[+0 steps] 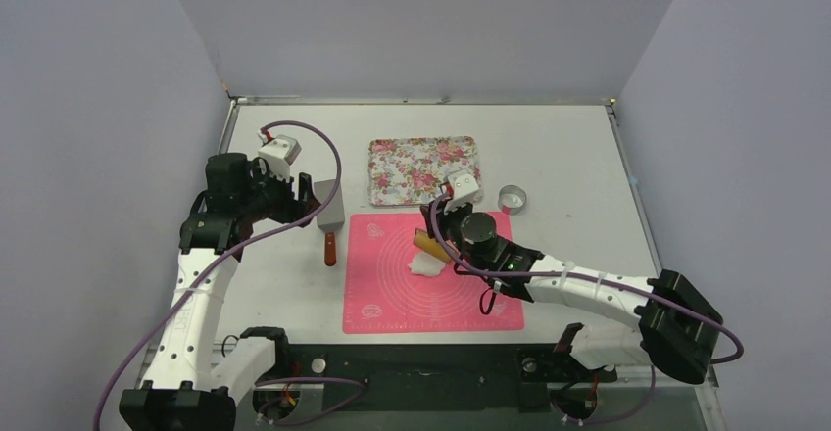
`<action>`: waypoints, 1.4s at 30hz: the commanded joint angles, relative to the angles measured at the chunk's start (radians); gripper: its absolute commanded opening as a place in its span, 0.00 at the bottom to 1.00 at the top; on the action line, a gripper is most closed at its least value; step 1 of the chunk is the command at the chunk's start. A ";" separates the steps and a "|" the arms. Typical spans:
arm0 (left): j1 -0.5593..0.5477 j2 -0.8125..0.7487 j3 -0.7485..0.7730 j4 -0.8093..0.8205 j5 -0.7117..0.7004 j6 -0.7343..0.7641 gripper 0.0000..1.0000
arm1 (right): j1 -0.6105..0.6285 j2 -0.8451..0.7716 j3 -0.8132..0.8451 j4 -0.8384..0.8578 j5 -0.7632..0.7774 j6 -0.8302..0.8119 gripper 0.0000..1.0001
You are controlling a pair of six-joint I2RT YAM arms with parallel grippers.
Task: Roll out the dumpling wrappers from the dough
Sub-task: Flatten out the dough on the work surface.
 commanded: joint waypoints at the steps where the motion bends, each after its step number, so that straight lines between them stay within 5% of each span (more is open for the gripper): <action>1: 0.007 -0.003 0.051 0.039 0.026 -0.005 0.66 | 0.034 -0.023 0.048 0.084 -0.053 0.043 0.00; 14: 0.006 -0.013 0.045 0.026 0.022 -0.002 0.66 | 0.003 0.166 0.048 0.128 -0.031 0.010 0.00; 26: 0.006 -0.008 0.048 0.027 0.023 -0.003 0.66 | -0.021 0.155 -0.012 0.141 -0.007 0.006 0.00; 35: 0.009 -0.020 0.044 0.021 0.017 -0.002 0.66 | 0.075 0.190 0.037 0.141 -0.019 0.027 0.00; 42: 0.012 -0.051 -0.032 0.033 0.000 0.006 0.66 | 0.014 0.150 0.051 0.090 -0.013 -0.001 0.00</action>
